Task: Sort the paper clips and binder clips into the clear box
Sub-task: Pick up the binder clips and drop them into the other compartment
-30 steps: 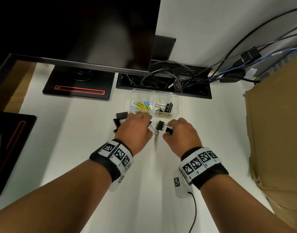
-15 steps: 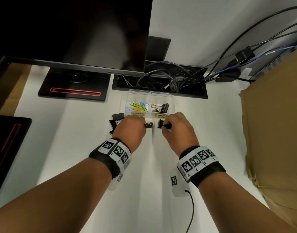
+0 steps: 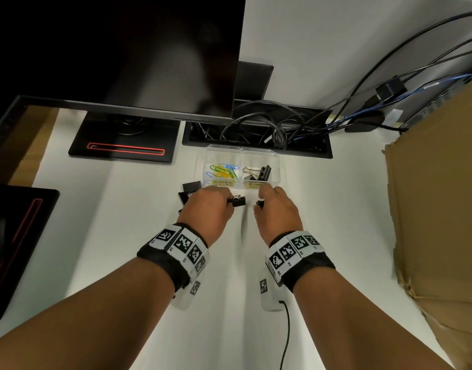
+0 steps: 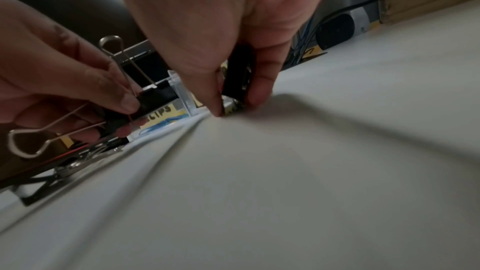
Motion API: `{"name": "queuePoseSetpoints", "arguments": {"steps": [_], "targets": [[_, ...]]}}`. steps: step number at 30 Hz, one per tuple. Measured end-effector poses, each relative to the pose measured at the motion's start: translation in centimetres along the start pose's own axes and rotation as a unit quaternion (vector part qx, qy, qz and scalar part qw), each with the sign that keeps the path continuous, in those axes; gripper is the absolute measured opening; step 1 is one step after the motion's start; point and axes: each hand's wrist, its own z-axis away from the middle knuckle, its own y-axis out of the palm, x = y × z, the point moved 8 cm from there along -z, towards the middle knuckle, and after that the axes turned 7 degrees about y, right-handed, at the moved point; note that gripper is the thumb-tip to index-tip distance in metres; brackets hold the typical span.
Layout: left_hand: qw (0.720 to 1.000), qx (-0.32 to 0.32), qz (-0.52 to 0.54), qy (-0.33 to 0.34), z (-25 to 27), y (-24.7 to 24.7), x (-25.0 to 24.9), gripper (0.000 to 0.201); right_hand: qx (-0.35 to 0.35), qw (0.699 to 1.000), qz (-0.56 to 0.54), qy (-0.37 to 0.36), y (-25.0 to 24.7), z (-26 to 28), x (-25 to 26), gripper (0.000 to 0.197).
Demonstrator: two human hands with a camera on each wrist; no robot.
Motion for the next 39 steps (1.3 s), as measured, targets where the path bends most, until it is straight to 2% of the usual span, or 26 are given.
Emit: {"name": "queuePoseSetpoints", "arguments": {"steps": [2, 6, 9, 11, 13, 15, 17, 22, 25, 28, 31, 34, 39], "targets": [[1.000, -0.001, 0.005, 0.004, 0.0, -0.7, -0.3, 0.015, 0.018, 1.000, 0.007, 0.012, 0.0, -0.1, -0.1, 0.029], [1.000, -0.021, 0.014, 0.010, -0.4, -2.7, -1.1, 0.013, 0.046, 0.998, 0.027, 0.029, 0.1, 0.0, -0.3, 0.015], [0.999, -0.042, 0.021, 0.012, -1.7, -4.1, -1.9, 0.015, 0.048, 0.997, -0.033, 0.054, -0.4, 0.5, -1.3, 0.012], [0.998, -0.058, 0.021, 0.023, -3.1, -5.0, -2.7, 0.017, 0.021, 0.989, -0.120, 0.088, -1.6, 0.7, -2.6, 0.011], [0.997, -0.069, 0.007, 0.039, -4.8, -5.5, -3.6, 0.017, 0.002, 0.958, -0.245, 0.150, -2.8, 0.9, -4.3, 0.007], [0.996, -0.065, -0.022, 0.052, -6.7, -5.2, -4.2, 0.017, 0.009, 0.913, -0.349, 0.212, -3.4, 1.0, -5.7, 0.008], [0.995, -0.045, -0.064, 0.069, -8.4, -4.4, -4.7, 0.017, 0.025, 0.868, -0.430, 0.245, -3.9, 1.0, -6.3, 0.011], [0.987, 0.017, -0.119, 0.108, -10.3, -2.2, -5.9, 0.012, 0.057, 0.760, -0.591, 0.265, -5.6, 0.6, -5.7, 0.011], [0.988, 0.054, -0.086, 0.119, -10.3, -1.1, -6.1, 0.024, 0.061, 0.725, -0.641, 0.242, -7.2, -0.5, -4.5, 0.009], [0.992, 0.056, -0.021, 0.113, -9.8, -0.9, -5.9, 0.042, 0.062, 0.719, -0.658, 0.214, -8.7, -2.3, -2.9, 0.010], [0.993, 0.025, 0.050, 0.105, -8.9, -1.7, -5.3, 0.055, 0.071, 0.733, -0.645, 0.203, -9.1, -4.3, -1.3, 0.007], [0.990, -0.036, 0.112, 0.073, -7.6, -3.4, -3.7, 0.052, 0.088, 0.754, -0.619, 0.203, -8.3, -6.1, -0.1, 0.005], [0.986, -0.114, 0.118, 0.013, -5.1, -5.8, -0.1, 0.041, 0.109, 0.788, -0.571, 0.203, -6.1, -8.0, 1.5, 0.007]]}}
